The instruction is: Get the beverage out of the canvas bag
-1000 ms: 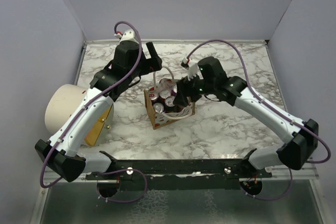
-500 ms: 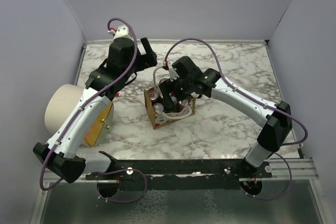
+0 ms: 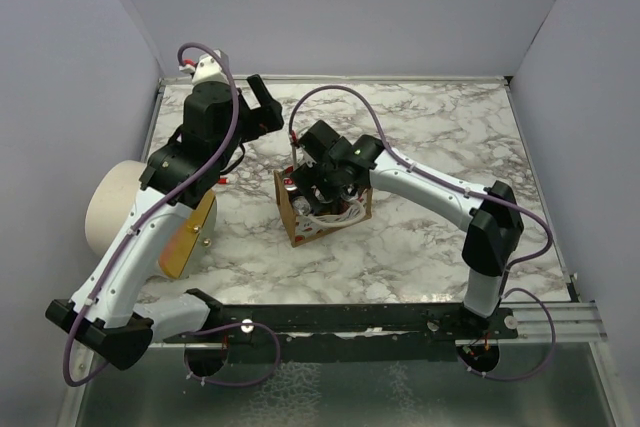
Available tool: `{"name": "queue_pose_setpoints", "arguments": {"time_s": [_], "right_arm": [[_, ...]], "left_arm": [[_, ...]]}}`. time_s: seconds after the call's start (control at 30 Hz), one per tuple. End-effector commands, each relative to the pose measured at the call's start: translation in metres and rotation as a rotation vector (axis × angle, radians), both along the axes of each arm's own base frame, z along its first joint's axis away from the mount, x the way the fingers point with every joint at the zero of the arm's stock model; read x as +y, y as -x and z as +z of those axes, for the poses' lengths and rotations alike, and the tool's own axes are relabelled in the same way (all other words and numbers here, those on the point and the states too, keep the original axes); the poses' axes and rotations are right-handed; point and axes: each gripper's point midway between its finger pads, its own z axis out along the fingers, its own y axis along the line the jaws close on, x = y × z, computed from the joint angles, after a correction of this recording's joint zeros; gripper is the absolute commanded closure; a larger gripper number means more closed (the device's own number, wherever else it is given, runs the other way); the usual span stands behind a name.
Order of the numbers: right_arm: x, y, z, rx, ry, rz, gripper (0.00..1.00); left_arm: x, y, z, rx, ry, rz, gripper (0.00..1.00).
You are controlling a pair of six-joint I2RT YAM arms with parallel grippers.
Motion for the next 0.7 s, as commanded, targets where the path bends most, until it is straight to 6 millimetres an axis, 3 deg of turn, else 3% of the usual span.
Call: {"name": "queue_pose_setpoints", "arguments": {"time_s": [0.0, 0.43, 0.67], "right_arm": [[0.0, -0.004, 0.002, -0.04, 0.042, -0.013, 0.19], [0.006, -0.007, -0.017, -0.027, 0.053, -0.016, 0.26], [0.007, -0.008, -0.015, -0.035, 0.05, -0.012, 0.31]], "left_arm": [[0.007, 0.0, 0.0, -0.011, -0.014, 0.021, 0.04], [0.002, -0.003, -0.007, 0.013, -0.03, -0.004, 0.04], [-0.005, -0.008, -0.011, 0.026, -0.026, -0.02, 0.04]]}}
